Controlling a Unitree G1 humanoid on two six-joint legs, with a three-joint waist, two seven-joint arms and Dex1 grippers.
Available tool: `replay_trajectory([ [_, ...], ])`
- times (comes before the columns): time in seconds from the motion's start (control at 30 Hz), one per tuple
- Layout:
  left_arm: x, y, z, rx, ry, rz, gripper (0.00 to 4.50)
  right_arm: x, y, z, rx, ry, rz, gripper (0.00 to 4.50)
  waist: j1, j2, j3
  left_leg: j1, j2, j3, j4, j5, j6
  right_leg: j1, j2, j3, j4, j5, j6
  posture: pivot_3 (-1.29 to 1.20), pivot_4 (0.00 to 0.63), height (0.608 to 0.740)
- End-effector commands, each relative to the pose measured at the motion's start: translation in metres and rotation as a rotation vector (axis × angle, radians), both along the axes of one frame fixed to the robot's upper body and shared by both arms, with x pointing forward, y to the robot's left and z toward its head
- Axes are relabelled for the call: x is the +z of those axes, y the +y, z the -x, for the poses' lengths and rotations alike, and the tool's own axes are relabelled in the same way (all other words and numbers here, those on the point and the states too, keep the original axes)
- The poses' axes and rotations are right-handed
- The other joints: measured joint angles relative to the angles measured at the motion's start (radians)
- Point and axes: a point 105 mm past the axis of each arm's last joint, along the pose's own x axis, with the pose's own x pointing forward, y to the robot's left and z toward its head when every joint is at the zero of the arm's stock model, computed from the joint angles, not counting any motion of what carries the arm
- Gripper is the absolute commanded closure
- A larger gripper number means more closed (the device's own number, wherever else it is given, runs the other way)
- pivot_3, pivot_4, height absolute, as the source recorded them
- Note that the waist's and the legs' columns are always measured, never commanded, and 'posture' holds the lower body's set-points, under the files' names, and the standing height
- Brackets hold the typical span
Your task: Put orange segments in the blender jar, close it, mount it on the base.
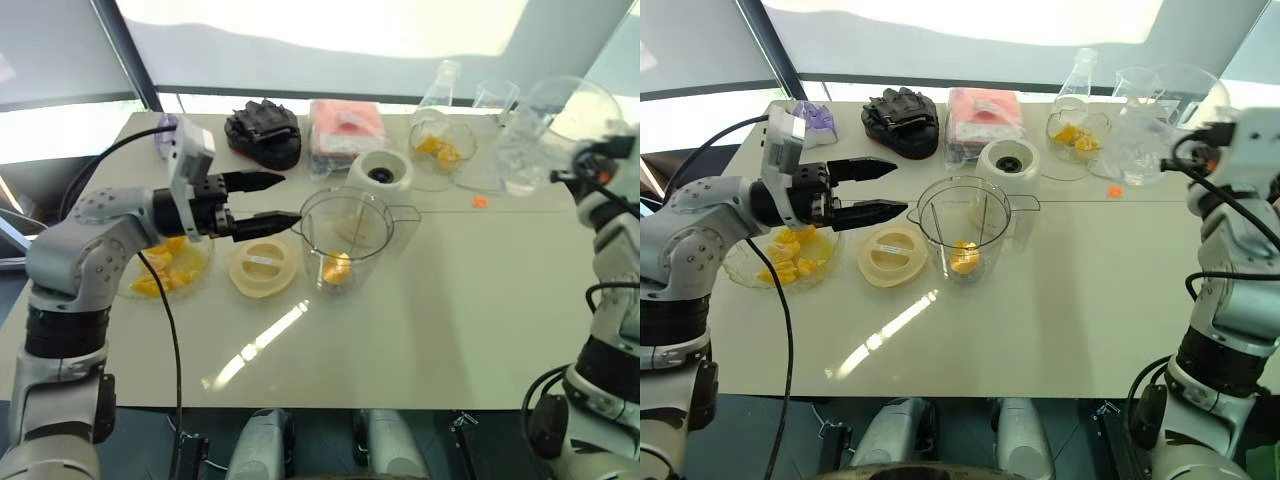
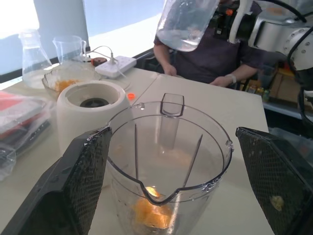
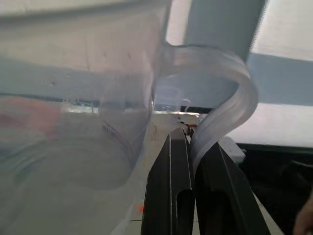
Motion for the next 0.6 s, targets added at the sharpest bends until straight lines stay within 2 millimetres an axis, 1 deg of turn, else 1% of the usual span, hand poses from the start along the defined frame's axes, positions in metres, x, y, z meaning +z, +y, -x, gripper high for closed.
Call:
replay_trajectory([
  [0.03, -0.005, 0.004, 0.0, 0.023, -0.013, -0.012, 0.27, -0.021, -0.027, 0.012, -0.156, 0.0, 0.021, 4.46, -0.001, 0.0, 0.0, 0.0, 0.0, 0.0, 0.0, 0.0, 0.0, 0.0, 0.0, 0.0, 0.0, 0.0, 0.0, 0.0, 0.15, 0.74],
  [0.2, -0.012, 0.006, 0.005, 0.041, 0.008, -0.005, 0.27, -0.069, -0.033, 0.004, -0.173, 0.096, 0.044, 4.46, -0.01, 0.001, 0.0, 0.001, 0.0, 0.004, 0.0, 0.0, 0.0, -0.001, 0.0, 0.005, 0.0, 0.0, 0.0, 0.0, 0.15, 0.74],
  [0.37, -0.018, 0.01, 0.009, 0.072, 0.024, -0.018, 0.27, -0.102, -0.037, 0.0, -0.192, 0.157, 0.032, 4.46, -0.008, 0.001, 0.0, 0.001, 0.001, 0.005, 0.0, 0.0, 0.0, -0.001, 0.0, 0.006, 0.0, 0.0, -0.001, 0.0, 0.15, 0.74],
  [0.47, -0.029, 0.014, 0.011, 0.107, 0.035, -0.057, 0.27, -0.114, -0.037, -0.002, -0.199, 0.175, 0.029, 4.46, -0.007, 0.001, 0.0, 0.001, 0.001, 0.005, 0.0, 0.0, 0.0, -0.001, 0.0, 0.006, 0.0, 0.0, -0.001, 0.0, 0.15, 0.74],
  [0.53, -0.038, 0.015, 0.018, 0.098, 0.054, -0.089, 0.27, -0.121, -0.038, -0.003, -0.207, 0.183, 0.015, 4.46, -0.007, 0.001, 0.0, 0.001, 0.001, 0.005, 0.0, 0.0, 0.0, -0.001, 0.0, 0.006, 0.0, 0.0, -0.001, 0.0, 0.15, 0.74],
  [0.6, -0.043, 0.015, 0.022, 0.094, 0.066, -0.097, 0.27, -0.127, -0.036, -0.005, -0.201, 0.197, 0.003, 4.46, -0.007, 0.001, 0.0, 0.001, 0.001, 0.006, 0.0, 0.0, 0.0, -0.001, 0.0, 0.006, -0.001, -0.001, -0.001, 0.0, 0.15, 0.74],
])
